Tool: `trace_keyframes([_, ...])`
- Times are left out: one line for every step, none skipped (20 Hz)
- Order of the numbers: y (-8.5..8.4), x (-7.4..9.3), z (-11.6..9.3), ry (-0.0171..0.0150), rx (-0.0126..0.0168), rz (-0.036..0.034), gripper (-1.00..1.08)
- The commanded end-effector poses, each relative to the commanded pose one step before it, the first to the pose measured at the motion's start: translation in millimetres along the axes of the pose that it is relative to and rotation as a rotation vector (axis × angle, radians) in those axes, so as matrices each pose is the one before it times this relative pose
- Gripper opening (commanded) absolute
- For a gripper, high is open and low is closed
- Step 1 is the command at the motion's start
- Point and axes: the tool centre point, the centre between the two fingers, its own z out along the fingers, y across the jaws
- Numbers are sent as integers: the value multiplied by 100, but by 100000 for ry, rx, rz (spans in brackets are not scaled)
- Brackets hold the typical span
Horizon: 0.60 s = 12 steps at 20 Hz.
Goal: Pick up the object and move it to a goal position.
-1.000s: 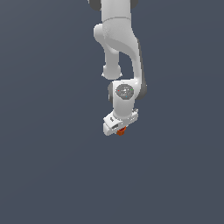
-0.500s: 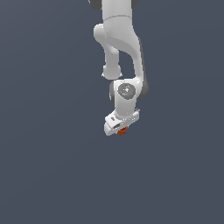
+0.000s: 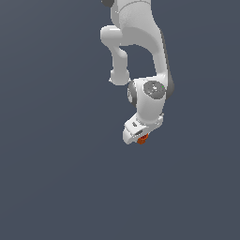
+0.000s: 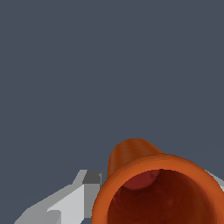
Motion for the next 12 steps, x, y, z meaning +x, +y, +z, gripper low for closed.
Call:
trace_keyframes([-1268, 1530, -1757, 112, -43, -40, -100])
trace_keyframes([-514, 637, -703, 0, 0, 0, -100])
trace_keyframes([-520, 649, -712, 0, 0, 0, -100])
trace_keyframes([-523, 659, -719, 0, 0, 0, -100])
trace_keyframes([-524, 667, -723, 0, 0, 0, -100])
trace_keyframes([-524, 673, -724, 0, 0, 0, -100])
trace_keyframes([-505, 656, -700, 0, 0, 0, -100])
trace_keyframes([-465, 611, -647, 0, 0, 0, -100])
trace_keyframes([-427, 568, -596, 0, 0, 0, -100])
trace_keyframes([-390, 525, -546, 0, 0, 0, -100])
trace_keyframes([-354, 483, -498, 0, 0, 0, -100])
trace_keyframes([-320, 442, -452, 0, 0, 0, -100])
